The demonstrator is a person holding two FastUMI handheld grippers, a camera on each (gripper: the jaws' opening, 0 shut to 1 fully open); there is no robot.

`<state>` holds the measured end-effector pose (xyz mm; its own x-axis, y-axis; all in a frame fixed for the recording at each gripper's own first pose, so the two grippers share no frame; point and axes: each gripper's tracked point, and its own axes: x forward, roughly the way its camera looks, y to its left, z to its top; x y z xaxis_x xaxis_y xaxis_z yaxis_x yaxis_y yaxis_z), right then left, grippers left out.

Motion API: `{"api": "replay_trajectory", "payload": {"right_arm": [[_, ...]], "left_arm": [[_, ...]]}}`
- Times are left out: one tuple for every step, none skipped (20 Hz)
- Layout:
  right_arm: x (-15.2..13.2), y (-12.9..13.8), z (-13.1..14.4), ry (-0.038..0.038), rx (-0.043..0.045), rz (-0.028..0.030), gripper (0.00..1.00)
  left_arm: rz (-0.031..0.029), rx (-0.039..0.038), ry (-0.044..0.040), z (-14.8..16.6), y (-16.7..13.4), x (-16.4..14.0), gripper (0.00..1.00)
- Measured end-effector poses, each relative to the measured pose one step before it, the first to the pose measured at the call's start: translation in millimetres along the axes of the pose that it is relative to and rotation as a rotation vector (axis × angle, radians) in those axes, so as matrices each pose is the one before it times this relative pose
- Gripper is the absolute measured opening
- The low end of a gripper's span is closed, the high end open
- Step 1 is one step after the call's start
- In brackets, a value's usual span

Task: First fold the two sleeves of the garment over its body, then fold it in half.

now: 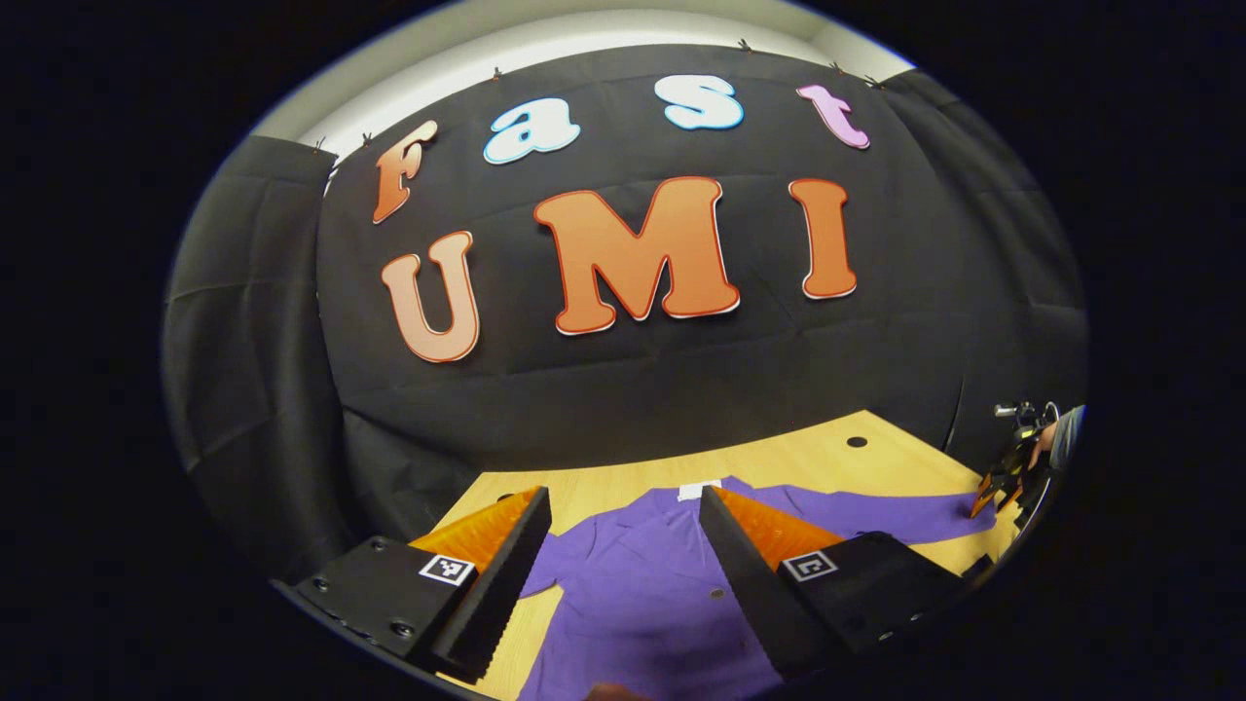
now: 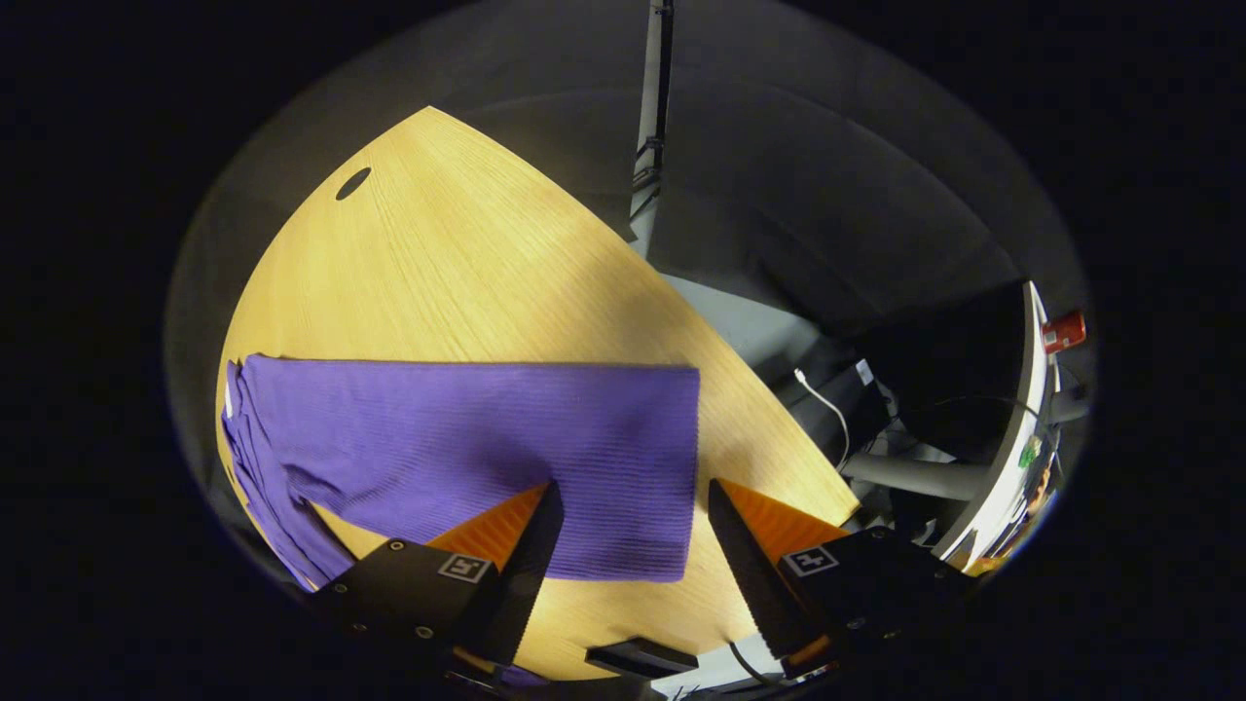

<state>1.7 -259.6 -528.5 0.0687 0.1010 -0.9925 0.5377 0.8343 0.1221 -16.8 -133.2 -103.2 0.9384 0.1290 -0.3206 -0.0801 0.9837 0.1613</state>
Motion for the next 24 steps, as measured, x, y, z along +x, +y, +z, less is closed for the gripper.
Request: {"api": "replay_trajectory", "payload": {"right_arm": [[-1.58, 3.87, 0.36, 0.00831, -0.01399, 0.00236, 1.0], [0.3, 3.35, 0.18, 0.01248, -0.02675, 0.00342, 0.88], [0.08, 2.27, -2.4, 0.01251, -0.01385, 0.00628, 0.72], [0.12, 5.12, 0.01, 0.00405, 0.00797, 0.00552, 0.56], [0.47, 5.34, -0.03, 0.0047, 0.00612, 0.00447, 0.4], [-0.83, 4.32, 2.97, -0.00698, 0.00002, 0.00731, 0.24], [-0.74, 10.06, -2.35, 0.00199, -0.00705, 0.0351, 0.08], [-3.83, 9.14, -2.43, 0.00164, 0.00222, 0.02088, 0.06], [-5.85, 7.4, -0.62, -0.01009, 0.00566, 0.00344, 0.05], [-6.94, 6.75, 0.79, -0.0157, 0.00771, -0.00113, 0.05], [-6.54, 6.47, 1.01, -0.01898, -0.00144, 0.00245, 0.05], [-7.9, 6.75, 3.02, -0.02111, -0.01077, 0.0013, 0.05], [-8.4, 5.57, 2.03, -0.02078, -0.01414, 0.00117, 0.05], [-8.87, 7.73, 3.21, -0.0216, -0.00542, 0.00392, 0.05], [-9.33, 9.2, 1.85, -0.01934, -0.00088, 0.01371, 0.05], [-9.31, 10.19, 2.21, -0.01601, -0.00163, 0.01453, 0.05], [-8.31, 8.0, 1.66, -0.01673, -0.01436, 0.00672, 0.05], [-9.26, 6.01, 2.08, -0.01954, -0.01861, 0.00464, 0.05], [-7.77, 8.5, 1.3, -0.01509, -0.01824, 0.00592, 0.05], [-8.35, 11.11, 1.66, -0.0167, -0.01396, 0.014, 0.05], [-6.29, 12.92, 0.7, -0.00909, -0.00398, 0.01765, 0.05], [-7.36, 14.26, 1.22, -0.01172, 0.00223, 0.01656, 0.05], [-6.04, 14.52, 3.32, -0.01356, -0.00974, 0.0172, 0.05], [-6.55, 12.82, 2.63, -0.01301, -0.01919, 0.01892, 0.05]], "left_arm": [[0.00067, 0.00416, 0.00055, 1.59, 0.27, 0.14, 0.98], [0.00457, 0.00357, -0.00169, 0.03, 2.2, 0.61, 0.98], [0.00212, 0.00258, 0.00427, -1.25, 1.65, 0.81, 0.98], [-0.00134, 0.0009, 0.00671, -4.07, 0.95, 1.84, 0.98], [-0.00421, 0.00222, 0.00584, -2.13, 2.05, 2.56, 0.98], [-0.00457, 0.00346, -0.00114, 0.3, 3.54, 1.67, 0.98], [-0.00005, 0.00379, -0.00319, 0.19, 5.1, 3.2, 0.98], [0.0029, 0.00168, -0.00707, 0.36, 7.77, 3.19, 0.98], [0.00682, 0.0004, -0.01331, 4.5, 8.67, 1.47, 0.98], [-0.00088, 0.0001, -0.01626, 3.33, 7.44, 3.35, 0.98], [-0.00744, 0.00206, -0.00911, 1.74, 4.55, 5.58, 0.98], [-0.00183, 0.00484, -0.01249, 1.22, 6.32, 4.29, 0.98], [-0.00531, 0.0042, -0.00988, 1.2, 4.7, 4.96, 0.98], [-0.00814, -0.00061, -0.00809, 0.56, 2.46, 3.39, 0.98], [-0.01072, -0.0031, -0.0049, -0.61, 1.79, 2.35, 0.98], [-0.01229, -0.00711, -0.00581, -1.65, 1.31, 2.55, 0.98], [-0.01168, -0.00936, -0.00178, -0.62, 0.98, 0.94, 0.98], [-0.00501, -0.00724, 0.00368, -2.31, 2.8, 0.73, 0.98], [-0.0031, -0.00515, 0.00313, -2.62, 3.39, 0.87, 0.98], [-0.00112, -0.00384, -0.0007, -1.75, 3.77, 0.82, 0.98], [0.00135, -0.0031, -0.00086, -0.09, 4.67, 0.22, 0.98], [0.00748, 0.00219, 0.00287, -1.7, 7.08, -0.34, 0.98], [0.01258, 0.00479, -0.00644, 1.0, 8.82, -0.41, 0.98], [0.00891, 0.00179, -0.01177, 2.39, 7.08, -1.14, 0.98]]}}
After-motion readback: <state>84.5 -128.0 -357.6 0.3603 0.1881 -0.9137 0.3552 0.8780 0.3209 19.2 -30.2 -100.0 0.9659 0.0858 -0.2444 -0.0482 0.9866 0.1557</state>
